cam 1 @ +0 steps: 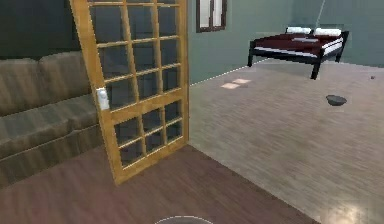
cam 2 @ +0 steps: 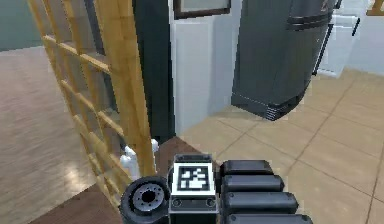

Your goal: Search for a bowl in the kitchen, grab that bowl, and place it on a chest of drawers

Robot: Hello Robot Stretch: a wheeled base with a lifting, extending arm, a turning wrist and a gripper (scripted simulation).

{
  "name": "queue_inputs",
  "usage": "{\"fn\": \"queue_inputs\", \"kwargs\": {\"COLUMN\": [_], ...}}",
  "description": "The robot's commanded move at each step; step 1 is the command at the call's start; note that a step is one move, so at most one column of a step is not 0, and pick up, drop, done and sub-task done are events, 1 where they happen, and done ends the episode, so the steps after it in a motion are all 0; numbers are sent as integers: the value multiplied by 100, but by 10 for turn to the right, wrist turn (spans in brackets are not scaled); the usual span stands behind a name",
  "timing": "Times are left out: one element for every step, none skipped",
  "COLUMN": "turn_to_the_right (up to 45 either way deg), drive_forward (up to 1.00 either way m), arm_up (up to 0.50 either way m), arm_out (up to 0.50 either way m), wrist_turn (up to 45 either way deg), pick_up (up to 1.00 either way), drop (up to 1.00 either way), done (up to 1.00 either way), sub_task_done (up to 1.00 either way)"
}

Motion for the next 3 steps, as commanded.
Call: {"fn": "queue_inputs", "kwargs": {"turn_to_the_right": [0, 420, 0], "drive_forward": [35, 0, 100], "arm_up": [0, 0, 0], "arm_out": [0, 0, 0], "wrist_turn": [0, 0, 0], "pick_up": [0, 0, 0], "drop": [0, 0, 0], "done": [0, 0, 0], "sub_task_done": [0, 0, 0]}}
